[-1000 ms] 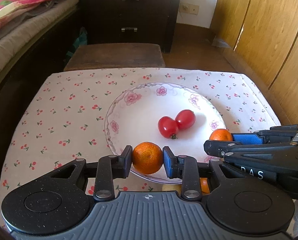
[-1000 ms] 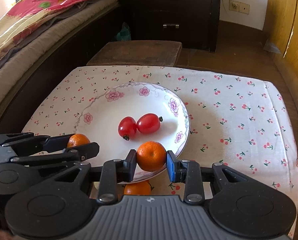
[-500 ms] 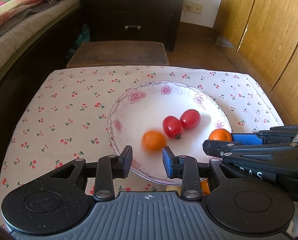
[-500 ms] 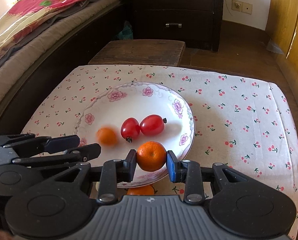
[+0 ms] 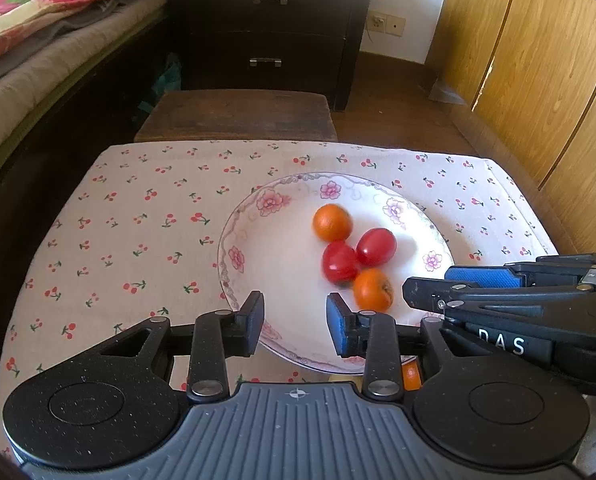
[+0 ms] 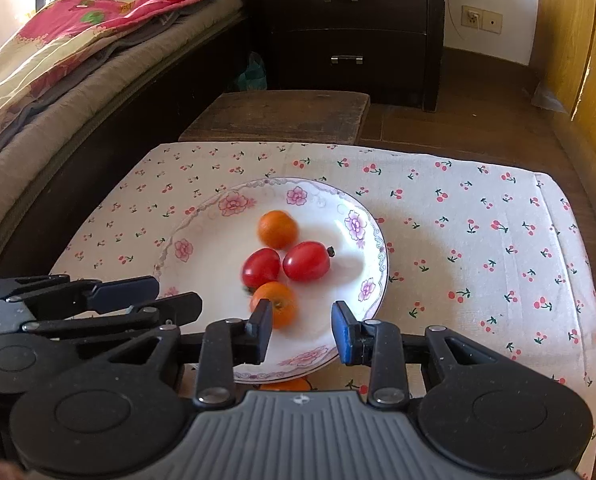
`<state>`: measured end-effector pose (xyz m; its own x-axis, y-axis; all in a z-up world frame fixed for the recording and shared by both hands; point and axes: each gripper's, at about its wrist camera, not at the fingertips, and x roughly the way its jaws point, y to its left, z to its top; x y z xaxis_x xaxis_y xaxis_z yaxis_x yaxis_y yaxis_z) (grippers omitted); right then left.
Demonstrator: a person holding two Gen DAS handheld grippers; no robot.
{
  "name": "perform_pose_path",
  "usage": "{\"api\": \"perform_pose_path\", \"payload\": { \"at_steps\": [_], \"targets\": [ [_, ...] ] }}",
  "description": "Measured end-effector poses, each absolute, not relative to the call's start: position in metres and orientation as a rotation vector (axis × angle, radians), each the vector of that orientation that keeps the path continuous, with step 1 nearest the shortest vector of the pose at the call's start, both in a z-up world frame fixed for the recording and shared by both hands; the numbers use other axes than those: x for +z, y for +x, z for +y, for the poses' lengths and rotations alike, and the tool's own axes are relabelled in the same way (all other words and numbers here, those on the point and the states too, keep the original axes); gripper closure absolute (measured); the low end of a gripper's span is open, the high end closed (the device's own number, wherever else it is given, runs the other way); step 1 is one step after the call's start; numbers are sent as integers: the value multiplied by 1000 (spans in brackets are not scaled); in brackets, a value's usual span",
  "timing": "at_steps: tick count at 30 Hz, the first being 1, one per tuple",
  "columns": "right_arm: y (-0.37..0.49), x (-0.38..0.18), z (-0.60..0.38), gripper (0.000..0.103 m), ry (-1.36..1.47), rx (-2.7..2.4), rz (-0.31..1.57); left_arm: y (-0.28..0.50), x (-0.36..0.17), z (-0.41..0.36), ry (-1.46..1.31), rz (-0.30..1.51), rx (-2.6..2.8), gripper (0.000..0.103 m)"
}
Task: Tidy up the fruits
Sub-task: 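Open both tools to release the mandarins into the plate, then close the right tool on a brown kiwi while the left tool reaches a red tomato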
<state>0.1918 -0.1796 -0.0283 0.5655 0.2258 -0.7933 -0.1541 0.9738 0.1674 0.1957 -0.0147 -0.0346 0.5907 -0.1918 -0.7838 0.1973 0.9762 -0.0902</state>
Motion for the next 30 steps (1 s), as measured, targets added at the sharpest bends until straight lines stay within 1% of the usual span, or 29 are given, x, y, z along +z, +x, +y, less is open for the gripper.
{"api": "perform_pose_path", "payload": {
  "at_steps": [10,19,30],
  "targets": [
    [177,-20,-177,69,76,233,933,186,-29,-8,-2,900,-237,58],
    [145,-11,-172,69,57,259,934,164,-25,5,-11,901,-231,58],
    [101,-27,-141,69,57,332,1006,144,-22,18,-35,903,-229,56]
  ]
}}
